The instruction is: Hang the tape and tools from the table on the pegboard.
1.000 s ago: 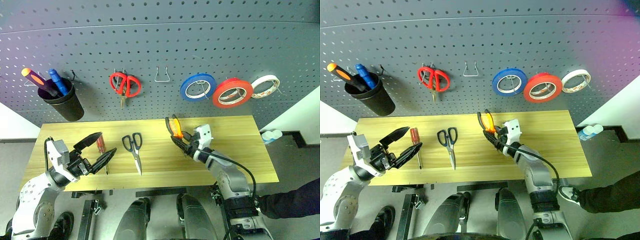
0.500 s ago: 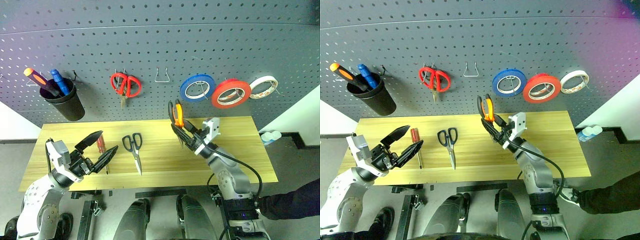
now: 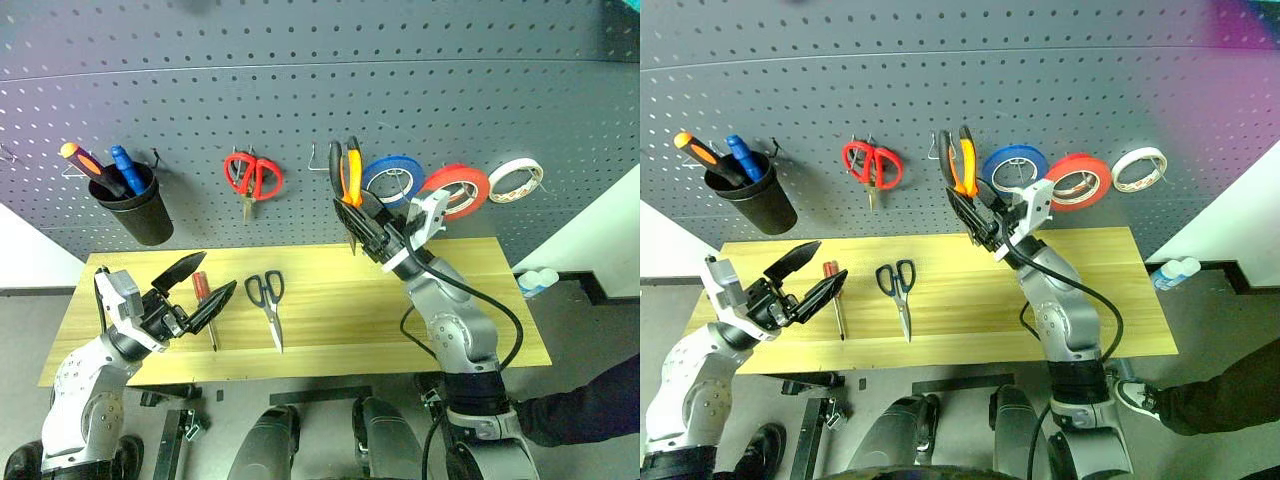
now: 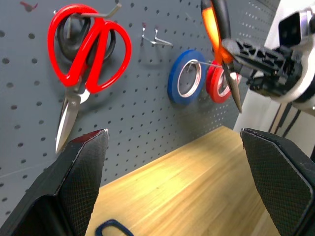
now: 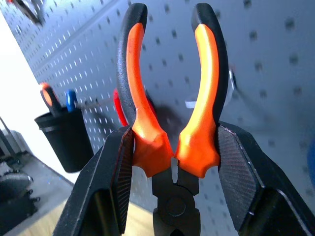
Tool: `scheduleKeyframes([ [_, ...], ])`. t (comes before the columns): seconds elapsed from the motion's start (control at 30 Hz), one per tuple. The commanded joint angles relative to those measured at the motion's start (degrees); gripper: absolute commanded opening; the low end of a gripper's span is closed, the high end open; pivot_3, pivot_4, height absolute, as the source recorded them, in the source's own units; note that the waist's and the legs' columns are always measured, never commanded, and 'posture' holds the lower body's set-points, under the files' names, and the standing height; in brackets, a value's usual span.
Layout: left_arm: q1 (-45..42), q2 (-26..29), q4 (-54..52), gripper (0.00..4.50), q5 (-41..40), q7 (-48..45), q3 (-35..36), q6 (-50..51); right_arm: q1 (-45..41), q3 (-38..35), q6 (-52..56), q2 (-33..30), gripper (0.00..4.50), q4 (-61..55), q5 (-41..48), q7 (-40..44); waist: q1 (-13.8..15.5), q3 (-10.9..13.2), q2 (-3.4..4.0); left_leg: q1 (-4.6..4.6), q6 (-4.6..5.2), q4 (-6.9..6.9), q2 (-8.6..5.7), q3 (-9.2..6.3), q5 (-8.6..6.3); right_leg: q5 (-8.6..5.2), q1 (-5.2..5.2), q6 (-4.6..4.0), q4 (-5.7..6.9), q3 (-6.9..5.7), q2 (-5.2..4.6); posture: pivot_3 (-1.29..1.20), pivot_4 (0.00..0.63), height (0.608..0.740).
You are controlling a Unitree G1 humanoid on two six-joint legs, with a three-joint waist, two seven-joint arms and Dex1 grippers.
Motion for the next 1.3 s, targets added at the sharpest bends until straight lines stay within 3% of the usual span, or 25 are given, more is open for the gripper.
scheduleKeyframes([
  [0.03, -1.0, 0.0, 0.0, 4.5, 0.4, -0.6, -0.5, -1.6, -6.2, 0.6, -5.3, 2.4, 2.09, 4.7, -0.6, 0.7, -0.1, -0.3, 0.0, 0.02, 0.0, 0.0, 0.01, 0.01, 0.01, 0.02, 0.0, -0.02, 0.0, 0.01, 0.02, -0.03, 0.099, 0.74],
  [0.3, 0.1, -0.4, -1.2, 4.5, 0.3, -0.3, -0.8, -2.0, -17.4, -0.6, -14.8, 6.8, 2.09, 18.8, -1.7, 1.8, -0.1, -1.0, 0.0, 0.09, -0.03, 0.0, 0.02, 0.07, 0.07, 0.07, 0.04, -0.04, 0.03, 0.02, 0.05, 0.0, 0.097, 0.74],
  [0.8, 5.6, -0.3, -6.0, 4.5, -0.5, 1.6, -0.6, -1.3, -30.0, -4.7, -36.6, 9.0, 2.09, 44.6, -7.9, -1.5, 0.2, -1.0, -0.01, 0.14, -0.3, -0.02, 0.03, 0.07, 0.22, 0.07, 0.02, -0.05, 0.14, 0.06, 0.06, 0.07, 0.136, 0.74],
  [1.3, 8.4, -0.3, -9.2, 4.5, -0.8, 3.5, -0.9, 0.1, -38.1, -8.0, -44.7, 9.2, 2.09, 54.6, -8.8, -5.8, 0.3, -1.0, 0.04, 0.27, -0.05, -0.02, 0.04, 0.04, 0.18, 0.11, 0.09, -0.13, 0.28, 0.08, 0.06, 0.1, 0.158, 0.74],
])
